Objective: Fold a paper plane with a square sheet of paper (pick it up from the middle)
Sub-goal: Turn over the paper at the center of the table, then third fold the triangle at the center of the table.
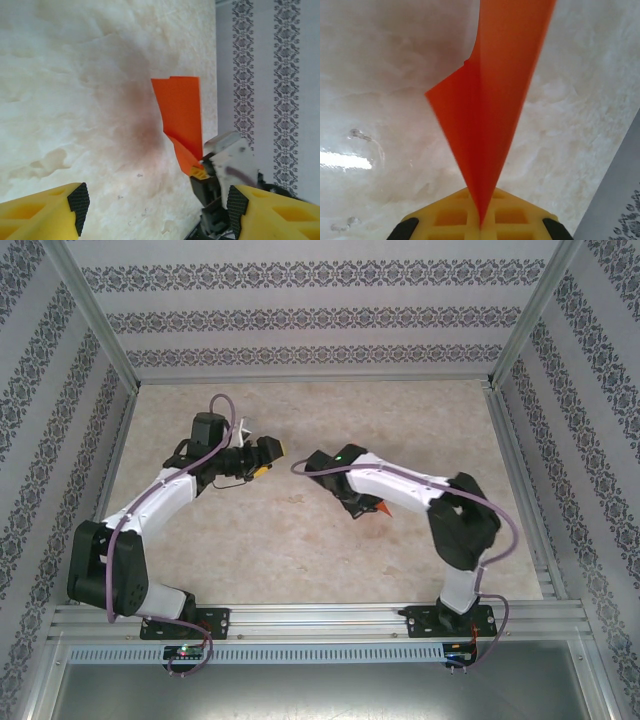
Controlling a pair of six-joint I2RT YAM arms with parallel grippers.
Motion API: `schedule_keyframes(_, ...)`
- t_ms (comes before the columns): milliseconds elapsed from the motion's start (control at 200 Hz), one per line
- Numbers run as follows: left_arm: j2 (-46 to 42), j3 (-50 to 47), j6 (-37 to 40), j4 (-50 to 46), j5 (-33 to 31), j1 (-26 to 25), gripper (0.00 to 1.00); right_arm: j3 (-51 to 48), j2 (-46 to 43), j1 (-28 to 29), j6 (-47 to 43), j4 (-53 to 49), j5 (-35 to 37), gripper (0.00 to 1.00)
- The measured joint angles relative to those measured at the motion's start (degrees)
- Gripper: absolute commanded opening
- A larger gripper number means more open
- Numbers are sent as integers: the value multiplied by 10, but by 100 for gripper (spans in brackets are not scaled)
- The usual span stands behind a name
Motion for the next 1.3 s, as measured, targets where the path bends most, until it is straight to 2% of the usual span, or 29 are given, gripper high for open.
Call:
schedule_keyframes(165,-7,-6,15,-27,11,18,76,38,66,38,6,-4,-12,15)
schedule_keyframes(290,-14,-7,25,-34,18,21,76,48,72,54,4,19,-57,31)
schedule_keyframes(390,-14,-11,27,-35,29,21,76,50,72,57,3,39,-93,38)
schedule_keyframes(560,-14,-16,27,-35,39,21,75,45,67,56,2,86,-149,41)
schedule_keyframes(704,-4,-16,28,-34,41,17,73,-7,-2,47,-1,143,-191,43)
schedule_keyframes(849,30,-8,31,-34,33,-10,67,-95,-127,-5,0,213,-250,43)
schedule_keyframes(989,78,29,41,-40,7,-67,60,-182,-222,-80,2,270,-298,42)
schedule_keyframes(1299,201,129,62,-47,-47,-175,45,-341,-297,-204,7,352,-405,43)
